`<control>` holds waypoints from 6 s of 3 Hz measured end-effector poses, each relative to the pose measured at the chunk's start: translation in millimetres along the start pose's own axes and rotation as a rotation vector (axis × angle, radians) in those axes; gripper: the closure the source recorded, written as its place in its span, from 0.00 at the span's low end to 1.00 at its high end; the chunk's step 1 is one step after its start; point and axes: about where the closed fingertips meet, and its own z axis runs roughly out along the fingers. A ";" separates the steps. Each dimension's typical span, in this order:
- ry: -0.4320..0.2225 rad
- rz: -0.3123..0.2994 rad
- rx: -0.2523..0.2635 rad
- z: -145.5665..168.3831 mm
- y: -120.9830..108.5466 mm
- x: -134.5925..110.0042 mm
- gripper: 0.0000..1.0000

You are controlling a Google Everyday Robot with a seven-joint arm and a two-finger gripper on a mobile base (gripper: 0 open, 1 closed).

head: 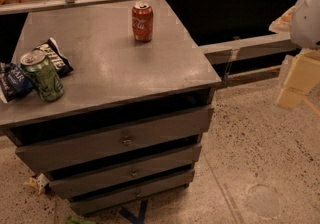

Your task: Move green can near coke can

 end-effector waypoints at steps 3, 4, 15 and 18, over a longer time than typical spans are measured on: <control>-0.298 0.108 -0.002 -5.1 -15.7 -29.8 0.00; -0.479 0.205 0.004 -12.0 -30.8 -46.8 0.00; -0.865 0.274 -0.036 119.7 54.2 -214.0 0.00; -0.888 0.297 0.036 151.5 46.0 -278.5 0.00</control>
Offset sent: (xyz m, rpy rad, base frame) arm 0.0225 0.0333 0.0226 0.3979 -0.0479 -0.0117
